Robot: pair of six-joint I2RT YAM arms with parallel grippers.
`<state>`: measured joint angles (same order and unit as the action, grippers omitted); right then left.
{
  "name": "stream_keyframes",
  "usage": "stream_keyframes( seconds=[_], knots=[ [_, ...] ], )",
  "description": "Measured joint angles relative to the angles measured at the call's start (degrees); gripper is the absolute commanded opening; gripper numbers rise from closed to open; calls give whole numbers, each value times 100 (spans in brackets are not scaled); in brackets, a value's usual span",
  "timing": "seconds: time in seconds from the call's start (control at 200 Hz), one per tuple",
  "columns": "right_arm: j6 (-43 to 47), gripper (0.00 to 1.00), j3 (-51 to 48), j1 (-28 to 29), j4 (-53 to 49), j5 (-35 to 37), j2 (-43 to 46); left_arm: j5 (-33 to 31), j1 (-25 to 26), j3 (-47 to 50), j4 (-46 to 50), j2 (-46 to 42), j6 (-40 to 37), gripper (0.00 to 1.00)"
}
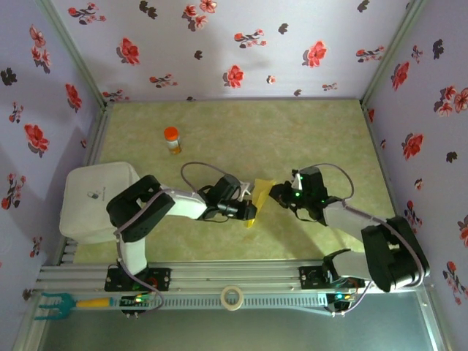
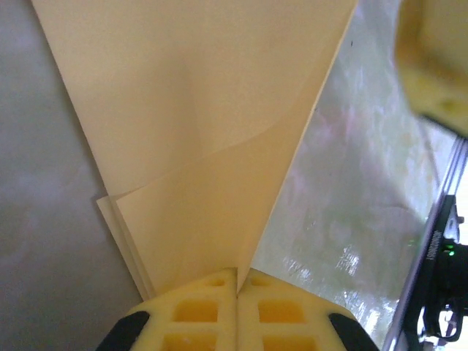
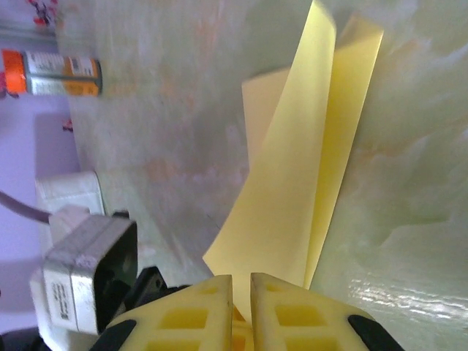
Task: Fold a paper plane with a square sheet of paper (pick it up from the middle)
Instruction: Fold the wing for the fifth time at the center of the table.
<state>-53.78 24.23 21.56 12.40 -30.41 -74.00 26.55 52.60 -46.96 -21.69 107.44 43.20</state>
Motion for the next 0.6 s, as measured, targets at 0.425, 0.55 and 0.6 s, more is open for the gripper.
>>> stream_keyframes(
  seconds=[0.425,0.55,0.6],
  knots=[
    [22,13,219,186,280,-109,-573,514,-205,227,-800,197,612,0],
    [26,13,243,186,295,-129,-608,643,-254,328,-1073,236,802,0],
    [28,12,278,186,332,-157,-673,699,-275,367,-1200,267,905,0]
  ],
)
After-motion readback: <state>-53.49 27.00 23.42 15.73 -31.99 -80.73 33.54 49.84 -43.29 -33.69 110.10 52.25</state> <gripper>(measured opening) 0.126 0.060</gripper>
